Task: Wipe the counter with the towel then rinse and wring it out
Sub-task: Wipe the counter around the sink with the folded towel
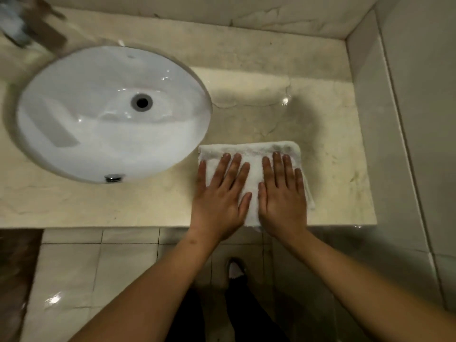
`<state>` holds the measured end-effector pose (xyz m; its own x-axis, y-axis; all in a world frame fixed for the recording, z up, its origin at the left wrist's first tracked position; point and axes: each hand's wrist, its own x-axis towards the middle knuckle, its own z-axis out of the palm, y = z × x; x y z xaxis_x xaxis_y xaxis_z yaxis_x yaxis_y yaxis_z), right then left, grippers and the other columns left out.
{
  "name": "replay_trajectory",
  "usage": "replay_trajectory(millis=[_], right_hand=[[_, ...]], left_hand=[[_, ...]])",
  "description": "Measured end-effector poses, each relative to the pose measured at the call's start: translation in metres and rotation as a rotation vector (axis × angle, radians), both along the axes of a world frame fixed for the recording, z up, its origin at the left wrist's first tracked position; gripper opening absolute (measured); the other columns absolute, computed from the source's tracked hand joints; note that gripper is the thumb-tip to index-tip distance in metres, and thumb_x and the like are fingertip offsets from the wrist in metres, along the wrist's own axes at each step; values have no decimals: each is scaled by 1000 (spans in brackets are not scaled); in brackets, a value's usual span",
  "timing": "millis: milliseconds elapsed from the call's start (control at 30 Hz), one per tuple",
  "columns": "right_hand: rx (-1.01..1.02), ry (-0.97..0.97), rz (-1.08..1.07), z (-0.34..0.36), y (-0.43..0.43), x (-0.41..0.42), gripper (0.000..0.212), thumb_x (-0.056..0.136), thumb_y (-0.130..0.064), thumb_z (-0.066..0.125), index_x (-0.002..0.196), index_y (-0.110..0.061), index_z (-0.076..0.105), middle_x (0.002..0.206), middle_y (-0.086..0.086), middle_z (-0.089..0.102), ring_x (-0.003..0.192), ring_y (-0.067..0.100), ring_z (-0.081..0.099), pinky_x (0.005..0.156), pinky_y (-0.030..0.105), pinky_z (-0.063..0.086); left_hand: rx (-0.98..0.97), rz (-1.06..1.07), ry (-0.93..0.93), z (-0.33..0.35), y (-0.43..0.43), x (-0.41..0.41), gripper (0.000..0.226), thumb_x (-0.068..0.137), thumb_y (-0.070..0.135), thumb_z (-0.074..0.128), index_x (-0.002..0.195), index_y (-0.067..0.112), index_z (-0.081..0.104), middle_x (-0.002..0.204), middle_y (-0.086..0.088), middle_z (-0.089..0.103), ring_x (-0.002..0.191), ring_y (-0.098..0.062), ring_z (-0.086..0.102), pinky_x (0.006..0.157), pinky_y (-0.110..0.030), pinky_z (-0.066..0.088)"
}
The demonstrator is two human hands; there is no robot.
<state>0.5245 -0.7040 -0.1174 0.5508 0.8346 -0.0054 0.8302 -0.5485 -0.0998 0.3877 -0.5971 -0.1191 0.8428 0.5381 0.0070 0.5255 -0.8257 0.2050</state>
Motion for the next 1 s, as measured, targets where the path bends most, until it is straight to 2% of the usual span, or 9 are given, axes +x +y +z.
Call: replay_trajectory(millis=[200,367,467,567,733,833,1000], right_hand=[[26,36,51,-4,55,-68,64,107,-36,27,166,-12,21,173,15,14,162,28,11,129,52,15],[24,119,90,-7,102,-133,65,108,-40,20,167,-14,9,175,14,2,162,28,1,130,51,7],[26,143,119,-8,118,-151,65,108,-40,19,167,-14,13,175,13,5,162,28,3,129,51,7],[20,123,159,-9,113,-143,64,108,-40,23,167,-17,14,175,9,7,162,26,4,130,49,4],[27,123,153,-4,93,-119,64,108,-42,22,168,-22,9,176,4,3,163,20,0,130,48,7],[8,125,132,-3,62,-80,65,108,-41,22,168,-25,4,176,1,-2,162,18,-5,131,47,9],[-18,59,39,0,-3,2,66,107,-38,29,168,-24,9,176,1,4,163,19,2,129,48,17]], left_hand=[[42,40,58,3,48,-76,66,107,51,25,166,21,18,175,-4,12,162,-22,6,127,-61,9],[60,98,129,8,92,-141,66,107,54,18,165,23,23,173,-6,21,161,-22,13,127,-60,12],[79,131,171,11,103,-162,66,107,52,17,165,20,24,172,-8,22,162,-22,10,127,-61,11],[89,165,182,10,96,-156,67,107,51,16,166,19,19,174,-7,16,162,-22,4,126,-63,9],[85,135,137,9,76,-133,67,108,50,18,166,17,13,175,-6,7,162,-23,2,124,-67,10],[57,86,79,7,53,-94,68,108,50,18,166,17,11,175,-7,6,162,-24,2,124,-69,10],[5,-17,57,3,2,-1,69,107,49,28,166,16,14,175,-8,6,162,-24,0,124,-68,5]])
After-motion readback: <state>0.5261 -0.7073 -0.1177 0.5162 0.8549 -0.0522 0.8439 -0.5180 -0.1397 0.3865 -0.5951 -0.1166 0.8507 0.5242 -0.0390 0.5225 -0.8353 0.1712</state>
